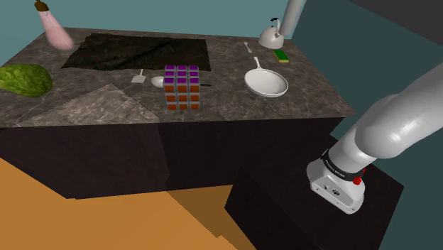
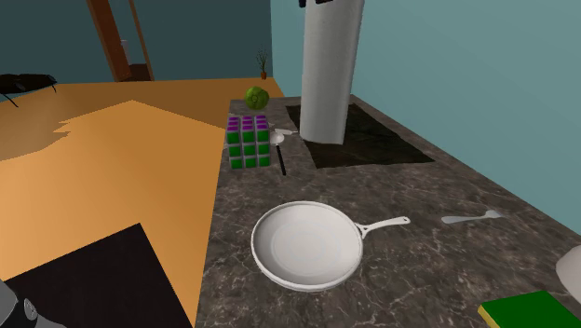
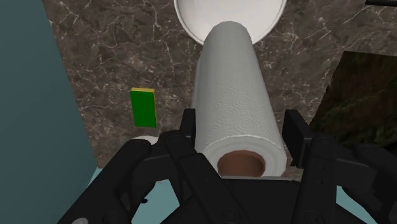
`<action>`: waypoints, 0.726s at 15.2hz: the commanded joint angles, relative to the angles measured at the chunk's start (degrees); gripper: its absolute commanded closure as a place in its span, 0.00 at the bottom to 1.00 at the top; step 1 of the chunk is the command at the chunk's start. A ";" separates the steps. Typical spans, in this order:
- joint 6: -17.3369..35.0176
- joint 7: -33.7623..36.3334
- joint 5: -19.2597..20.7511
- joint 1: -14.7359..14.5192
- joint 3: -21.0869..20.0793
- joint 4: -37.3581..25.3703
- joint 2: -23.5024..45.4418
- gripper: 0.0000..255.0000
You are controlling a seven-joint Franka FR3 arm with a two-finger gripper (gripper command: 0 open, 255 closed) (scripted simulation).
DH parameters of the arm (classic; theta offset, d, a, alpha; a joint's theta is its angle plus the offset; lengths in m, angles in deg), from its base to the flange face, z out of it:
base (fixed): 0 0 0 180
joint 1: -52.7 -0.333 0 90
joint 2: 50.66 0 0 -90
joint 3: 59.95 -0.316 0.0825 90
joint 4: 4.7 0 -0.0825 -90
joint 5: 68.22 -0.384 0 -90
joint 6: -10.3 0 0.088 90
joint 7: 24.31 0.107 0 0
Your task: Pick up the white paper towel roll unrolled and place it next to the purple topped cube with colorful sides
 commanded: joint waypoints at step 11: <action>-0.90 17.40 1.49 -6.17 -11.16 2.09 -1.35 1.00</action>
